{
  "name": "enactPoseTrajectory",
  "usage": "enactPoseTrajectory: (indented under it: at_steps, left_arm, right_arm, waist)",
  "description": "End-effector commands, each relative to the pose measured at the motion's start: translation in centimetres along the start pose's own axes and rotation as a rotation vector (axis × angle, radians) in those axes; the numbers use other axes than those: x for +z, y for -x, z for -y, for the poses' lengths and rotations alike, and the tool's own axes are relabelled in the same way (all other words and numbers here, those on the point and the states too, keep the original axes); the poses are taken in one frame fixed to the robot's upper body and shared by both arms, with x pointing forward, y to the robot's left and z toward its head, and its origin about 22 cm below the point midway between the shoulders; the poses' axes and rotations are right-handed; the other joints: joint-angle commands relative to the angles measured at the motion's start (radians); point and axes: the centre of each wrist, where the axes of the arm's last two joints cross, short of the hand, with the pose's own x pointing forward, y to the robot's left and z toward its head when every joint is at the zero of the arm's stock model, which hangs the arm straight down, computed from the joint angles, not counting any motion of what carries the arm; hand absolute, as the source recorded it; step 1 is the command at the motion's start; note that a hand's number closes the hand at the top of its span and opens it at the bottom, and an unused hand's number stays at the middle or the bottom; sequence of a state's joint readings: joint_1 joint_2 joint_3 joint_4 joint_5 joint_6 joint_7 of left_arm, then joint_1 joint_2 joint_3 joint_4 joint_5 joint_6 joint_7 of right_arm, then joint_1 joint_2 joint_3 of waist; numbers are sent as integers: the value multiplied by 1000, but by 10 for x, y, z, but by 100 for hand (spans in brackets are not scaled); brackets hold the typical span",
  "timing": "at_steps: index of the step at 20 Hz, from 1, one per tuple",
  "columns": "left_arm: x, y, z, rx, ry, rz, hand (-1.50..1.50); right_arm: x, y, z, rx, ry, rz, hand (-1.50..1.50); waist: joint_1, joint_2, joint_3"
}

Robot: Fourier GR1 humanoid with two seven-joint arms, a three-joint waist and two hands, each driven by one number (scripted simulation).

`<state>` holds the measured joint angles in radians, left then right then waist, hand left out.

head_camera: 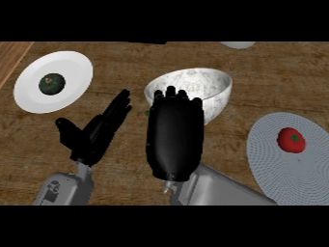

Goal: Pick the bell pepper from the placemat and place it in the bowl

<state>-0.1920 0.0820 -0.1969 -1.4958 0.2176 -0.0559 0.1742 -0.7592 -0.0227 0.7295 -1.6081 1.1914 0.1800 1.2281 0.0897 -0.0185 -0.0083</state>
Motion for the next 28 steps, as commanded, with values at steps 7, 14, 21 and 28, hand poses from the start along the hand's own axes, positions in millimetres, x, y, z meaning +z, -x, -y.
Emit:
enactPoseTrajectory:
  at_steps: [7, 14, 21, 28]
  left_arm:
    - [1, 2, -4, 5, -5, 6, 0]
    - [1, 5, 2, -1, -7, 33, 0]
    - [3, -2, -11, 5, -19, 21, 0]
    - [4, -12, -7, -5, -42, 42, 0]
  right_arm:
    - [-37, -27, 40, 6, 95, -279, 150]
    - [-72, -34, 48, -53, 101, -354, 150]
    - [-98, -39, 21, 7, 121, -391, 150]
    - [-140, -17, -13, 151, 9, -434, 150]
  waist:
    - [-7, 6, 2]
    - [-15, 18, 5]
    - [-26, 26, 6]
    - [-44, 29, 7]
